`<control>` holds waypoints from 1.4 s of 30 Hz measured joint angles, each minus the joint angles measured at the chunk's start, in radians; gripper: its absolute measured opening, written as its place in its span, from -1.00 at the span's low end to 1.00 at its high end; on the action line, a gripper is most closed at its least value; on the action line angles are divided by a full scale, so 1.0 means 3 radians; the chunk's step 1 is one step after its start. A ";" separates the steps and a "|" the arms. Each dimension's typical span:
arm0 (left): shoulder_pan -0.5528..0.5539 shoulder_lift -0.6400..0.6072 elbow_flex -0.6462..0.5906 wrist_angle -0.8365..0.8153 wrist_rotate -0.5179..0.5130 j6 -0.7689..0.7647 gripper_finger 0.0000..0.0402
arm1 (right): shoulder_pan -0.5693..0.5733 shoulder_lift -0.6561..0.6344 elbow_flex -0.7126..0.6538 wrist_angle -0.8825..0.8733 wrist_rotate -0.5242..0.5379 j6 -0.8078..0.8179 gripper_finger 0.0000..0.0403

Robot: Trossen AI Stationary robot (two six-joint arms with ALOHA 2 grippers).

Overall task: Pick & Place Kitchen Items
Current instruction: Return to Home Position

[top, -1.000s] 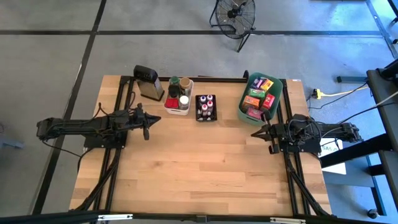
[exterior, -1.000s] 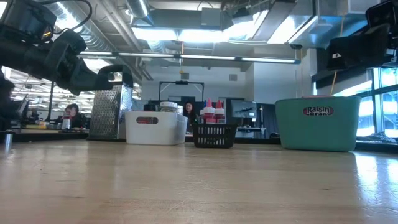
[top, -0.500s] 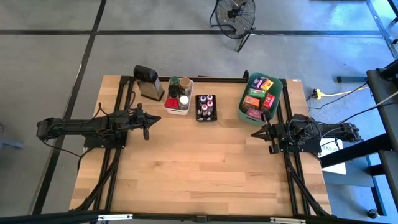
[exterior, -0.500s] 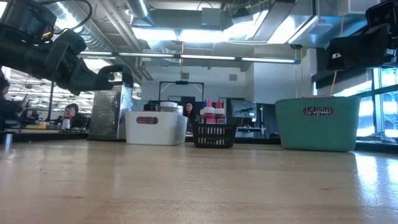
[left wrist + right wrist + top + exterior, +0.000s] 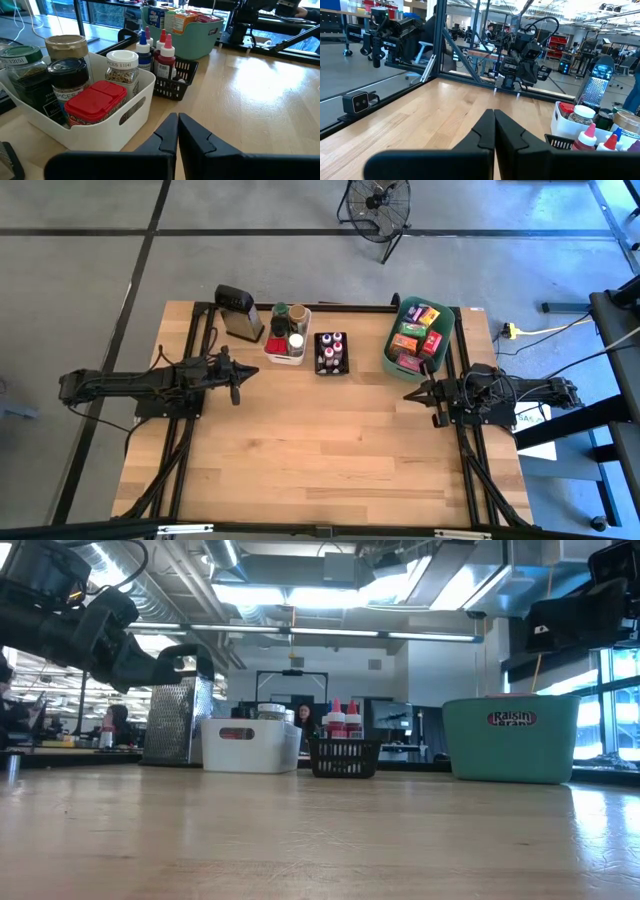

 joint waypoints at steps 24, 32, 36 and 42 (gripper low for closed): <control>-0.0001 0.0000 0.0000 0.0000 0.0000 0.0000 -0.95 | 0.0000 0.0001 0.0000 0.0000 0.0004 0.0000 -1.00; -0.0001 0.0000 0.0000 0.0000 0.0000 0.0001 -0.95 | 0.0000 0.0001 0.0000 0.0000 0.0009 -0.0001 -1.00; -0.0001 0.0000 0.0000 0.0000 0.0000 0.0000 -0.96 | 0.0000 0.0001 0.0000 0.0000 0.0009 -0.0001 -1.00; -0.0001 0.0000 0.0000 0.0000 0.0000 0.0000 -0.94 | 0.0000 0.0001 0.0000 0.0000 0.0009 -0.0001 -1.00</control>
